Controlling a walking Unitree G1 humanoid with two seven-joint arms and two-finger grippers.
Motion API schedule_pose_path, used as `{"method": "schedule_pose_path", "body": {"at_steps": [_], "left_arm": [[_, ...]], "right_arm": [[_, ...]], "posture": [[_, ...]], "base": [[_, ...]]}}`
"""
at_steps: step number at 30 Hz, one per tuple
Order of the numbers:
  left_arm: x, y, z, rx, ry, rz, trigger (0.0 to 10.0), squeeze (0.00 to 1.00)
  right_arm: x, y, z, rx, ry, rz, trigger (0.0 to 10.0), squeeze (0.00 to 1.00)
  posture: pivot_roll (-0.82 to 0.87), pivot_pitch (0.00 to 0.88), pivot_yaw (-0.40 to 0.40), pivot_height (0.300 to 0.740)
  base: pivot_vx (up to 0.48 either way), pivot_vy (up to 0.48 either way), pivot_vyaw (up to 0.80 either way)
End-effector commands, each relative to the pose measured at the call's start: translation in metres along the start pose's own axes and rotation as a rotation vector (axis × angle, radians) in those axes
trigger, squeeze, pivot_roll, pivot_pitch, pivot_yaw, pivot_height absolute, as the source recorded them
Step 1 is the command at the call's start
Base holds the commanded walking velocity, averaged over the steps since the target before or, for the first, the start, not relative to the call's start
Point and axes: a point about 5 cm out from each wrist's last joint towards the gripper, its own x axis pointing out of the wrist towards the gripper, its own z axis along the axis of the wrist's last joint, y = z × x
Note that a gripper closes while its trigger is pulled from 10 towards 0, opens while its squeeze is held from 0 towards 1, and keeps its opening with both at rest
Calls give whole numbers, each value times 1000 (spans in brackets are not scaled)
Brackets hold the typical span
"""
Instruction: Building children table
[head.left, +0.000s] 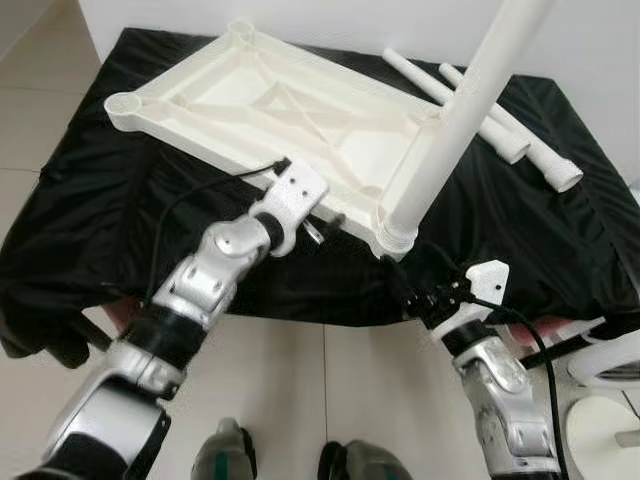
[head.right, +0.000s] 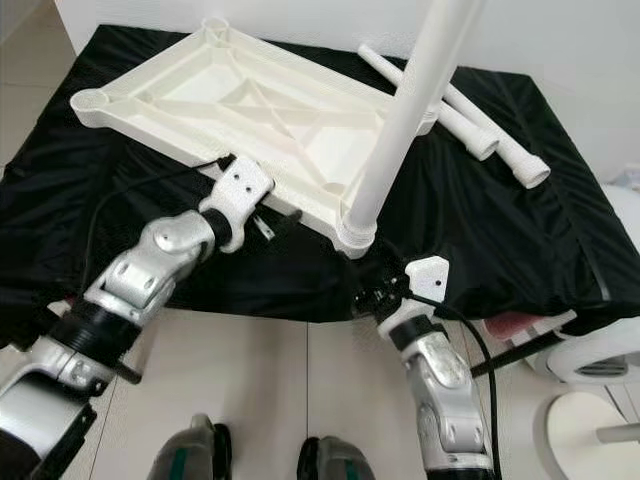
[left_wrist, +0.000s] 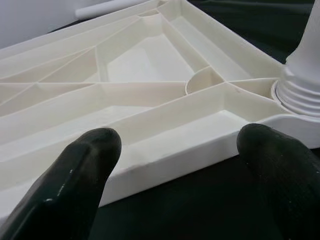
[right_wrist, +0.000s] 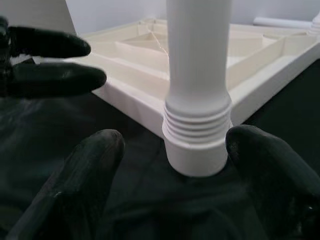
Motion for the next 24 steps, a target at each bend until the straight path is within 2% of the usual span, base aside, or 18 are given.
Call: {"method": "schedule_pose_path", "body": {"at_steps": [1,6,12,21,24], "left_arm": [[7,-8,-3,32,10,-60,10000,0],[19,-9,-3,75,31,-119,10000,0],[30,-15,-5,136,45,-194,10000,0],[36,-13,-5,187,65,-231,10000,0],[39,-5,-11,218,123,-229,10000,0]], "right_arm": [[-3,4,0,24,9,41,10000,0],[-9,12,-1,47,28,99,10000,0],[-12,13,1,51,35,114,10000,0],[-14,13,3,50,35,110,10000,0],[-16,14,4,55,32,107,10000,0]], "posture": [[14,106,-53,740],[5,115,-42,740],[-8,127,-30,740],[-20,134,-15,740],[-28,134,-1,740]], "base": [[0,0,0],[0,0,0],[0,0,0],[0,0,0],[0,0,0]]}}
